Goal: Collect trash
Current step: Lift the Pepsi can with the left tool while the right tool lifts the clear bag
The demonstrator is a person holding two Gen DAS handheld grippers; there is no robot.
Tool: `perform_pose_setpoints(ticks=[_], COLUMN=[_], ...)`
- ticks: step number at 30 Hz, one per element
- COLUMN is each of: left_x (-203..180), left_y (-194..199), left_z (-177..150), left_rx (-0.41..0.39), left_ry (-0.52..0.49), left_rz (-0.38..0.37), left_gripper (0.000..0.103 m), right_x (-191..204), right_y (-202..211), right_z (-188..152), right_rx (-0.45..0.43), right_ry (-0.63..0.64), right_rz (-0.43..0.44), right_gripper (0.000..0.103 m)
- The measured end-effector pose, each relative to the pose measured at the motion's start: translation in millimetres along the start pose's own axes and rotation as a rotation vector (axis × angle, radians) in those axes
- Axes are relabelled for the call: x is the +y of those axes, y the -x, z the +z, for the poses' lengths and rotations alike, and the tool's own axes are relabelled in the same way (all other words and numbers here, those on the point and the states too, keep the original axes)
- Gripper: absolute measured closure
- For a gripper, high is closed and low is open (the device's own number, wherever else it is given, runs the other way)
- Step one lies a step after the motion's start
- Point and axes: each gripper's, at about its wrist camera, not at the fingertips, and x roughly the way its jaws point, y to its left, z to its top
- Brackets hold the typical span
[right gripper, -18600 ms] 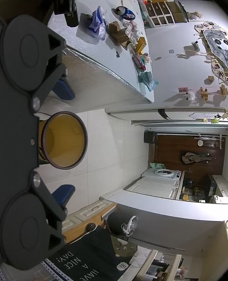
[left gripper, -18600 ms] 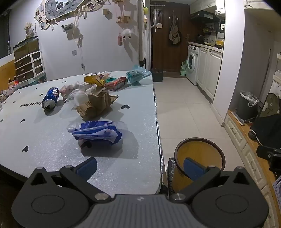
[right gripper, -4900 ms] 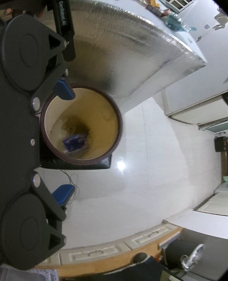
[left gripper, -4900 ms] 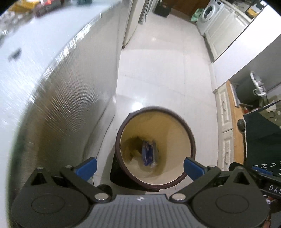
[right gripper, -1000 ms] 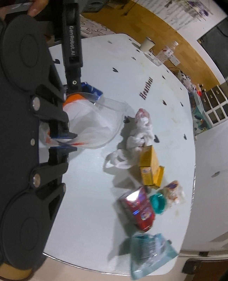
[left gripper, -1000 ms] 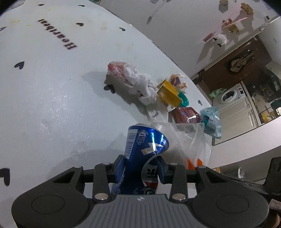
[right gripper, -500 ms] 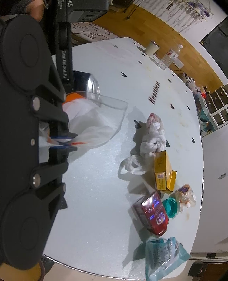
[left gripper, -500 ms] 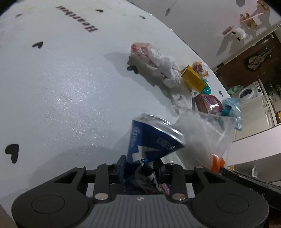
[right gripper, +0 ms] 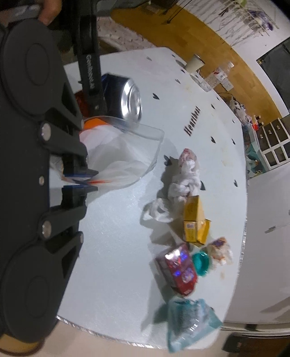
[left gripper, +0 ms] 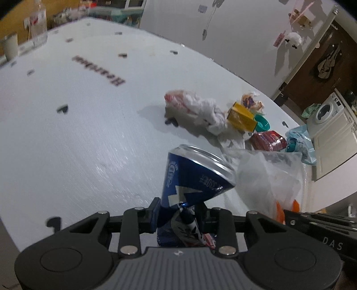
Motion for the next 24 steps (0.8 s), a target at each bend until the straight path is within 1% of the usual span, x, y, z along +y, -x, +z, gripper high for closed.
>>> perform_pose_setpoints(ticks=[5, 8, 13, 16, 24], left_x=[-9.4, -17.8, -34.9, -47.5, -90.6], left_y=[19.1, 29.7, 42.8, 46.3, 48.1], left_z=[3.8, 2.7, -2.2, -6.3, -25.8], left_rx=[-0.054, -0.078, -0.109, -0.118, -0.108], left_ry=[-0.053, -0.089, -0.129, -0.16, -0.227], left_rz=[0.038, 0.049, 0.042, 0.04, -0.003], left_gripper=[0.069, 0.069, 0.069, 0.069, 0.069], right_x=[-2.8, -7.1, -16.3, -23.2, -50.0], right_y=[16.9, 29.3, 53.5, 67.8, 103.4], right_z=[-1.3, -4.8, -10.5, -15.8, -35.4], right_rx=[-0.032, -0.053, -0.094, -0.117, -0.158], right_ry=[0.007, -0.003, -0.017, -0.023, -0.067], right_rz=[-0.025, -0.044, -0.076, -0.11, -0.172], right_gripper=[0.097, 0.097, 0.097, 0.097, 0.097])
